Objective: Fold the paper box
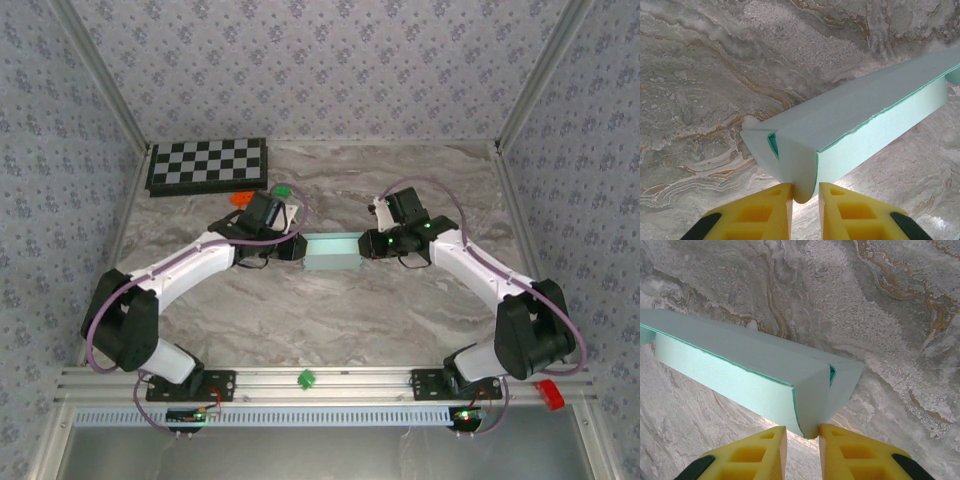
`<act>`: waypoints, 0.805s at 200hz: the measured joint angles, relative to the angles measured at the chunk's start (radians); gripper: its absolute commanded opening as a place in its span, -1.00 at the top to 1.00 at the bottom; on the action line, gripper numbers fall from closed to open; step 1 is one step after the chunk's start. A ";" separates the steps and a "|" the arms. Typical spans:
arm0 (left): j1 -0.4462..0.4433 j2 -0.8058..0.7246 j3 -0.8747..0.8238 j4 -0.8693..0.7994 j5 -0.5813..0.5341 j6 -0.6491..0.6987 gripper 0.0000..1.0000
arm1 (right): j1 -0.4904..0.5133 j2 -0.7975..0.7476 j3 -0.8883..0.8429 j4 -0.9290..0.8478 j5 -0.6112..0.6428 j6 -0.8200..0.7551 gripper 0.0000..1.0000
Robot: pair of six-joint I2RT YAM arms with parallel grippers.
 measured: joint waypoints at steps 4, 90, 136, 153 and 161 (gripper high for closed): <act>0.000 0.002 0.001 0.000 0.000 0.000 0.57 | 0.000 0.001 0.002 0.000 0.000 0.000 0.48; 0.000 0.006 0.001 0.001 0.000 0.000 0.56 | 0.011 0.009 0.018 0.000 0.000 0.000 0.44; 0.000 0.006 0.001 0.001 0.000 -0.001 0.55 | 0.014 0.010 0.019 0.000 0.000 0.000 0.44; 0.000 0.006 0.001 0.001 0.000 -0.001 0.55 | 0.014 0.013 0.019 0.000 0.000 0.000 0.44; -0.002 0.006 0.001 0.001 0.000 -0.001 0.57 | 0.014 0.014 0.019 0.000 -0.001 0.000 0.44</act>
